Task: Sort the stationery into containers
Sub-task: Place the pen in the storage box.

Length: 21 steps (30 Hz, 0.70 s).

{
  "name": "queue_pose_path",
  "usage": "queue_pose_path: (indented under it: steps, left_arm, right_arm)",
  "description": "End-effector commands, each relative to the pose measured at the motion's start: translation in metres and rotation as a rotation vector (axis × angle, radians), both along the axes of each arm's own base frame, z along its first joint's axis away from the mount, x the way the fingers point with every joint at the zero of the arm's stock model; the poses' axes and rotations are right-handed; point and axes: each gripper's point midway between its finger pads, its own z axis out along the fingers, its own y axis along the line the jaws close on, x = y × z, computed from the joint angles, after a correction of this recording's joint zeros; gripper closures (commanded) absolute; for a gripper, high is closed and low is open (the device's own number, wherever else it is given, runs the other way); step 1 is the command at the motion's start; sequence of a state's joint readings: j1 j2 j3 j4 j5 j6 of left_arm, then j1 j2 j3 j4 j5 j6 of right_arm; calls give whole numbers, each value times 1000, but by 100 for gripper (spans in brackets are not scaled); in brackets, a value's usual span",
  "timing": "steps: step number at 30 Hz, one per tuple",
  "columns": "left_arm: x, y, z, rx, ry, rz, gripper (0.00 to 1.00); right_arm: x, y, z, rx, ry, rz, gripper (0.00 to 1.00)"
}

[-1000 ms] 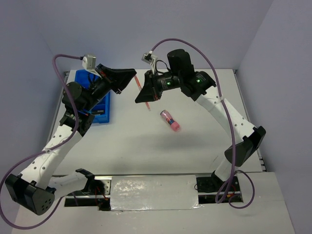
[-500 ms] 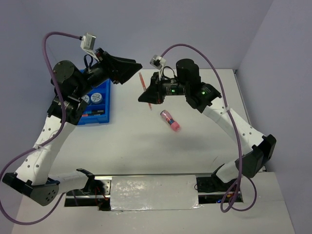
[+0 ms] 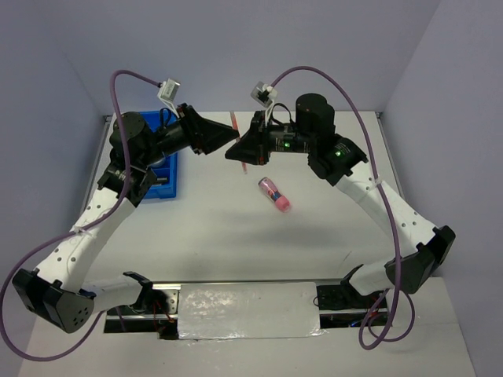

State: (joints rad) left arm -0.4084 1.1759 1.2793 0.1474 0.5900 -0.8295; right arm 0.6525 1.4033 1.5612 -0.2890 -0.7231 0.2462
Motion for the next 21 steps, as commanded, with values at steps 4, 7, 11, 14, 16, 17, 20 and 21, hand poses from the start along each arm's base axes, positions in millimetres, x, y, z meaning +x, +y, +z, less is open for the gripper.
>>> queue_pose_path:
  steps: [4,7,11,14,16,17,20,21]
  left_arm:
    - [-17,-6,24,-60,-87,-86,48]
    - [-16,-7,20,-60,-82,-91,62]
    - [-14,-10,15,-75,-67,-106,67]
    - [-12,-14,12,-71,-62,-126,62]
    - [-13,-17,11,-68,-60,-138,62]
    - [-13,-18,11,-65,-66,-139,64]
    - [-9,-17,8,-53,-59,-113,86]
    - [-8,-16,8,-50,-55,-105,94]
  right_arm:
    - [-2,4,25,63,-56,24,100]
    - [-2,5,25,62,-52,31,100]
    - [-6,8,20,53,-39,51,100]
    - [-7,10,18,49,-32,62,100]
    - [-6,11,16,46,-28,62,100]
    - [-6,11,15,44,-26,60,100]
    - [-4,11,14,40,-26,53,100]
    - [-4,11,13,37,-25,56,100]
